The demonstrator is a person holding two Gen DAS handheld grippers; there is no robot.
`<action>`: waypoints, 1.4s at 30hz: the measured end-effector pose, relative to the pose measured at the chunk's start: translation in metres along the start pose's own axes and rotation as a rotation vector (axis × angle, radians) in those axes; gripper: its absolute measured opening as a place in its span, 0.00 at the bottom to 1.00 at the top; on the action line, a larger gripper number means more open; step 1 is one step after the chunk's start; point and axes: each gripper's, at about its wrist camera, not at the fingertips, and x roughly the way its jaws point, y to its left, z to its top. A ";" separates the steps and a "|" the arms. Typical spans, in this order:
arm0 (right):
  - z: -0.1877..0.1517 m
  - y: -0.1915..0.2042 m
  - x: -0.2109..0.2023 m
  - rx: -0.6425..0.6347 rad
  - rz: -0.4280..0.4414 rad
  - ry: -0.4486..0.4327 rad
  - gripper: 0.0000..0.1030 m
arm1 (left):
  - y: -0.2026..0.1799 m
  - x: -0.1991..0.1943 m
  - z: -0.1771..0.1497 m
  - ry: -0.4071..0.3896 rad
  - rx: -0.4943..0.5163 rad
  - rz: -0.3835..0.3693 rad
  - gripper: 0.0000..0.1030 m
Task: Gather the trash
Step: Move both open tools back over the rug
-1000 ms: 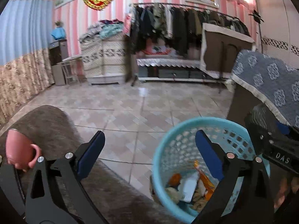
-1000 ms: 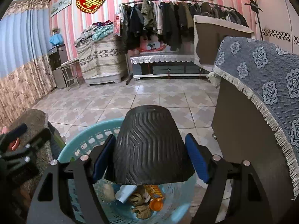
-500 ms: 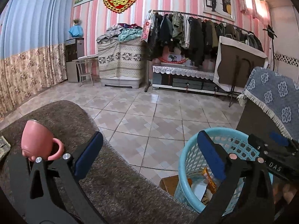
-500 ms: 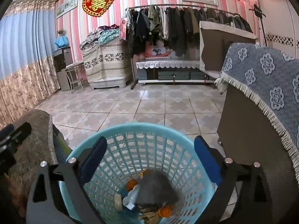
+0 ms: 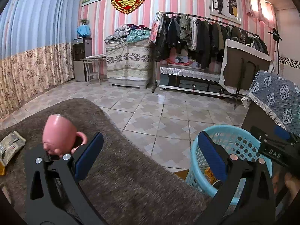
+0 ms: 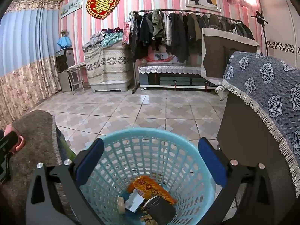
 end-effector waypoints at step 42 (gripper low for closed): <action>-0.024 0.181 -0.060 -0.265 0.372 0.036 0.96 | 0.184 -0.139 -0.043 0.011 -0.099 0.324 0.95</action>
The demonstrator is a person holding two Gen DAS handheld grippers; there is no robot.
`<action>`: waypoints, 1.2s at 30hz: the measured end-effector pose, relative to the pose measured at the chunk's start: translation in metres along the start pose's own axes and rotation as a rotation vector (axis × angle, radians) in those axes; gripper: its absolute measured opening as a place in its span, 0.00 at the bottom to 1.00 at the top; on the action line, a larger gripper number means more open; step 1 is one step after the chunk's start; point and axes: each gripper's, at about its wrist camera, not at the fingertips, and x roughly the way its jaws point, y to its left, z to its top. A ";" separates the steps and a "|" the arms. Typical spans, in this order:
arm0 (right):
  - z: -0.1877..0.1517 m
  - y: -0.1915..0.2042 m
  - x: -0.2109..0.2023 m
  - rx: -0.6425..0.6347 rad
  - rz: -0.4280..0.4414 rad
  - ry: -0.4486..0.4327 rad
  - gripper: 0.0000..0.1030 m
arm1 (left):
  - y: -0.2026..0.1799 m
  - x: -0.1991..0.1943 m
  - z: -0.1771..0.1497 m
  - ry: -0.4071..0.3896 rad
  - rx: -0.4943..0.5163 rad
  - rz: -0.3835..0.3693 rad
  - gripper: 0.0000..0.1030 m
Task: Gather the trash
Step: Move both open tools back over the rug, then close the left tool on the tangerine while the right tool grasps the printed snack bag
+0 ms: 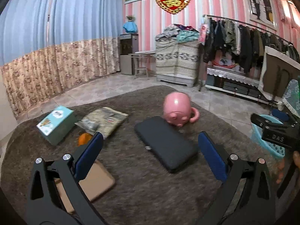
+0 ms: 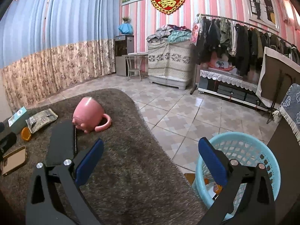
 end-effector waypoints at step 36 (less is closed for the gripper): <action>0.008 0.066 0.038 -0.094 0.111 0.070 0.96 | 0.159 0.047 -0.017 0.160 -0.146 0.172 0.95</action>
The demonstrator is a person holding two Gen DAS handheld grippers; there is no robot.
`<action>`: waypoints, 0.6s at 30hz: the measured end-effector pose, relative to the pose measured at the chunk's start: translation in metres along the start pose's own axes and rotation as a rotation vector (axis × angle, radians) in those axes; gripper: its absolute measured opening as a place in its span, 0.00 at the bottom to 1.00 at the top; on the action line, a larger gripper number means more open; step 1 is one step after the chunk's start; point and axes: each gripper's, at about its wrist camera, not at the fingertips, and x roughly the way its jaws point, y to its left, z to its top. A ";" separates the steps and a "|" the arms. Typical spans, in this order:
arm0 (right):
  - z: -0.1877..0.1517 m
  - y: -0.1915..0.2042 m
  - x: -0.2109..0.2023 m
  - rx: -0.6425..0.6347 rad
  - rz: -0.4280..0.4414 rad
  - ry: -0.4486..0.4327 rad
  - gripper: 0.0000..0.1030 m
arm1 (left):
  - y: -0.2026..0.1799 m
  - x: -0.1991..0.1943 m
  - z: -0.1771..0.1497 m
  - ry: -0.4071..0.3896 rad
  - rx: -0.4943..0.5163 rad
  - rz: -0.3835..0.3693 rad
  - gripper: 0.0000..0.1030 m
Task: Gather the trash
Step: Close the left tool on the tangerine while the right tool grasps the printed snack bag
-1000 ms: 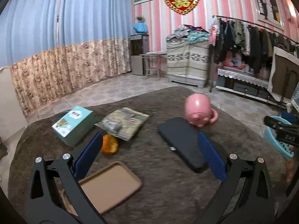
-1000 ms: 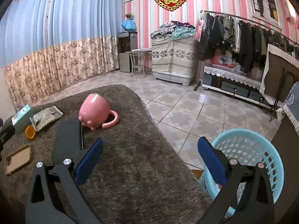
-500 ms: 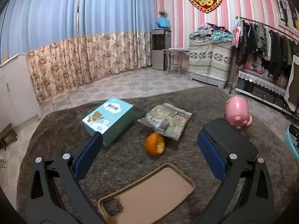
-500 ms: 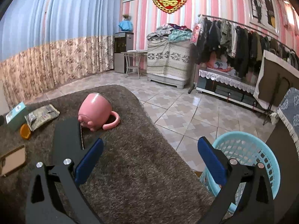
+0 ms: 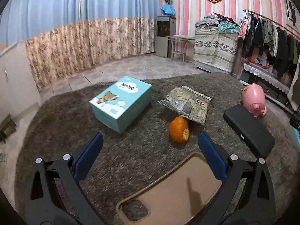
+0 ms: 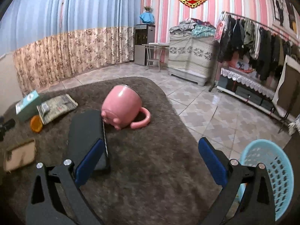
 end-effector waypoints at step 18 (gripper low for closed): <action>0.014 0.025 0.027 0.047 0.117 -0.005 0.96 | -0.027 0.072 -0.001 0.220 -0.045 -0.158 0.24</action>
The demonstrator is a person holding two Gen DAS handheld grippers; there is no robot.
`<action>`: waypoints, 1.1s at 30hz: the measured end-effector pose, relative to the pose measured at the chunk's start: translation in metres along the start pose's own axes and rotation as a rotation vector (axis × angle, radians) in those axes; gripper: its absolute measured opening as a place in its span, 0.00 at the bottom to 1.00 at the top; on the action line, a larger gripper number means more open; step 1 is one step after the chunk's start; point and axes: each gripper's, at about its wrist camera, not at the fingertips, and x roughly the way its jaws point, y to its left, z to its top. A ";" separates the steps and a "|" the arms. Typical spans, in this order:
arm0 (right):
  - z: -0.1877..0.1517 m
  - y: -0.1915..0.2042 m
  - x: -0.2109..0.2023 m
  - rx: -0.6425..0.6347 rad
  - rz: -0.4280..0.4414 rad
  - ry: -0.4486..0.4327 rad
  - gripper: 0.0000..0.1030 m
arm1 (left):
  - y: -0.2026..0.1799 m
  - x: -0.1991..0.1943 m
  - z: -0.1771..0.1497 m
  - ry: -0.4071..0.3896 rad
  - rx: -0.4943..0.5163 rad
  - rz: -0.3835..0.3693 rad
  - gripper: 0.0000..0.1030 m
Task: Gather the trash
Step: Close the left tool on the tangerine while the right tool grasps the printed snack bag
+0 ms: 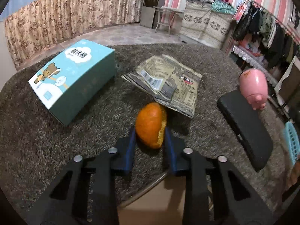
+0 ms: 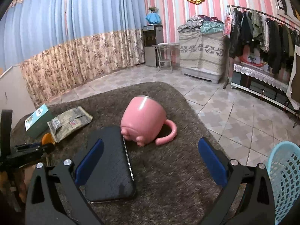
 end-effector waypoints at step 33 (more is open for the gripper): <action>-0.010 0.226 0.125 -0.388 0.189 0.302 0.59 | 0.101 -0.069 -0.005 -0.270 -0.179 0.378 0.19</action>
